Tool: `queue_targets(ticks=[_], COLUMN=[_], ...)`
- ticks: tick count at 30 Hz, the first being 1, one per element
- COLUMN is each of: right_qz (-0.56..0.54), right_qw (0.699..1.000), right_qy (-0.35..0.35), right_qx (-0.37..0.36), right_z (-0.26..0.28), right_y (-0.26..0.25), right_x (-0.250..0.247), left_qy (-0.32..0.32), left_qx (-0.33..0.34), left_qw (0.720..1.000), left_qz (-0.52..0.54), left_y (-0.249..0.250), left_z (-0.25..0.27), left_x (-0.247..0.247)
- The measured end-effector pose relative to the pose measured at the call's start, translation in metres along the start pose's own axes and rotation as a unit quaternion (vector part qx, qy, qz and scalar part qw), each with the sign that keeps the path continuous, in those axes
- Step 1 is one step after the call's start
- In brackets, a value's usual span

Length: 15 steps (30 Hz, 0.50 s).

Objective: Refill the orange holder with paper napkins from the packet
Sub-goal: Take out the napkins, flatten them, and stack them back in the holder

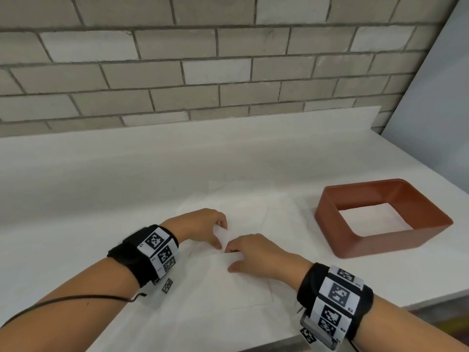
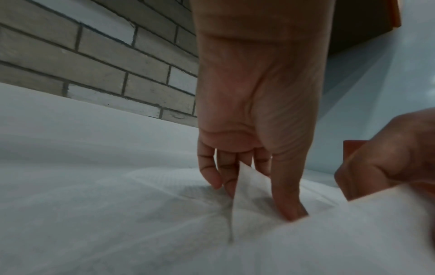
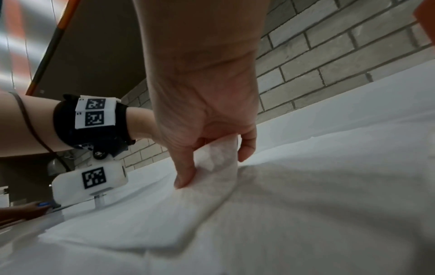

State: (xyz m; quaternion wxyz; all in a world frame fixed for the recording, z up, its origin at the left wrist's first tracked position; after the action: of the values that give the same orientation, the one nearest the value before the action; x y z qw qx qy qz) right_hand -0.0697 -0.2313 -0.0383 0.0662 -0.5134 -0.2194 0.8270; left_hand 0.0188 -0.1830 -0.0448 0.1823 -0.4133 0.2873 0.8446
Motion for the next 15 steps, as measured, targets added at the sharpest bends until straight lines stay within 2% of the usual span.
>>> queue_targets(ticks=[4,8,12,14,15], right_qz=[-0.062,-0.135,-0.209,-0.23,-0.222], right_qw=[0.997,0.985,0.964,0.96,0.964], right_qy=[0.052,0.103,0.159,0.149,0.123], right_qx=[0.0,0.0,0.035,0.061,0.077], right_z=[0.014,0.035,0.053,0.058,0.058], right_y=[0.008,0.028,0.063,0.08,0.086], right_x=[-0.026,-0.06,-0.084,-0.081,-0.074], left_qy=[0.015,0.054,0.13,0.155,0.147], left_qx=[-0.02,-0.017,-0.02,-0.033,-0.039], left_qw=[1.0,0.991,0.963,0.941,0.937], left_qz=[0.014,0.119,0.236,0.299,0.315], left_y=[-0.006,-0.015,-0.025,-0.03,-0.031], left_z=[0.007,0.022,0.035,0.042,0.043], left_x=[-0.01,-0.021,-0.037,-0.039,-0.036])
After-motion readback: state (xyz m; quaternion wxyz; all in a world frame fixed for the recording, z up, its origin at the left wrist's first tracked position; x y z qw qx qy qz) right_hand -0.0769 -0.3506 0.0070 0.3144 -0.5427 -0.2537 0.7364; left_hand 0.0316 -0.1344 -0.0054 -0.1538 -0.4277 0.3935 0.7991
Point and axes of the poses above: each hand's wrist, its own z-axis away from the middle knuckle, its own x-axis out of the palm, y = z × x, the point moved 10 cm from there along -z, towards the middle knuckle, and after that the axes turned 3 degrees about -y, right-handed, at the moved point
